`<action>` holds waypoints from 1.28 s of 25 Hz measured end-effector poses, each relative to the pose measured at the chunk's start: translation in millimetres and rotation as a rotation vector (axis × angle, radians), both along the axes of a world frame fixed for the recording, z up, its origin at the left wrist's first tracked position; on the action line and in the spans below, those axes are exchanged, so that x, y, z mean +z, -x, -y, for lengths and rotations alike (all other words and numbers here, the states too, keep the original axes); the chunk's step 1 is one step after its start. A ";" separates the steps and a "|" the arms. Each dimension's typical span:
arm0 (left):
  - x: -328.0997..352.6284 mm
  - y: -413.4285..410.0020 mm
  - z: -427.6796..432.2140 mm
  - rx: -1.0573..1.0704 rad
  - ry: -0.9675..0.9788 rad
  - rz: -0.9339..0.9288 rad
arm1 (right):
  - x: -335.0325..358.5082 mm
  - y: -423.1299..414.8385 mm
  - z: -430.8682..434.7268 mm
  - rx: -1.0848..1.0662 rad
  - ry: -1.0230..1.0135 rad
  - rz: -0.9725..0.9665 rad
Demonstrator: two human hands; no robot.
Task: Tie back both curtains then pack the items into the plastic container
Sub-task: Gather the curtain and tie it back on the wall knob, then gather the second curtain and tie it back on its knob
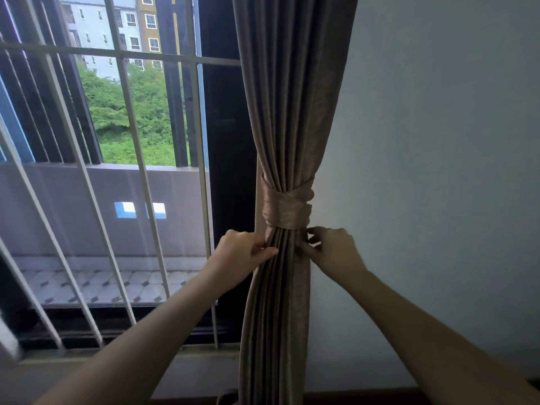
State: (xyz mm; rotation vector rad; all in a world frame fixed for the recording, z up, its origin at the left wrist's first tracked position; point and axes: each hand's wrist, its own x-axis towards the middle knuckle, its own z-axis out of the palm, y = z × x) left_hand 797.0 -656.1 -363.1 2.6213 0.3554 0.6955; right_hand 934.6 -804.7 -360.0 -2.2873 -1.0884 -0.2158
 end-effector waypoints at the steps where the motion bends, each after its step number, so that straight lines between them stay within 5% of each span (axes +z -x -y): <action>1: -0.6 -1.9 4.7 0.023 -0.003 0.008 | -0.7 -1.4 -4.4 -0.006 -0.007 0.003; 11: 8.4 2.7 17.8 0.078 -0.075 -0.121 | 15.0 11.3 4.4 -0.003 0.294 0.130; 17: 41.3 52.4 -4.8 0.174 -0.157 -0.015 | 43.4 72.7 2.8 0.099 -0.012 0.215; 22: 74.9 96.2 -66.7 0.456 -0.246 -0.100 | 66.8 122.5 -82.7 0.303 -0.131 0.260; 32: 157.5 246.0 -215.5 0.886 0.014 -0.335 | 142.1 212.3 -291.1 0.847 -0.008 0.241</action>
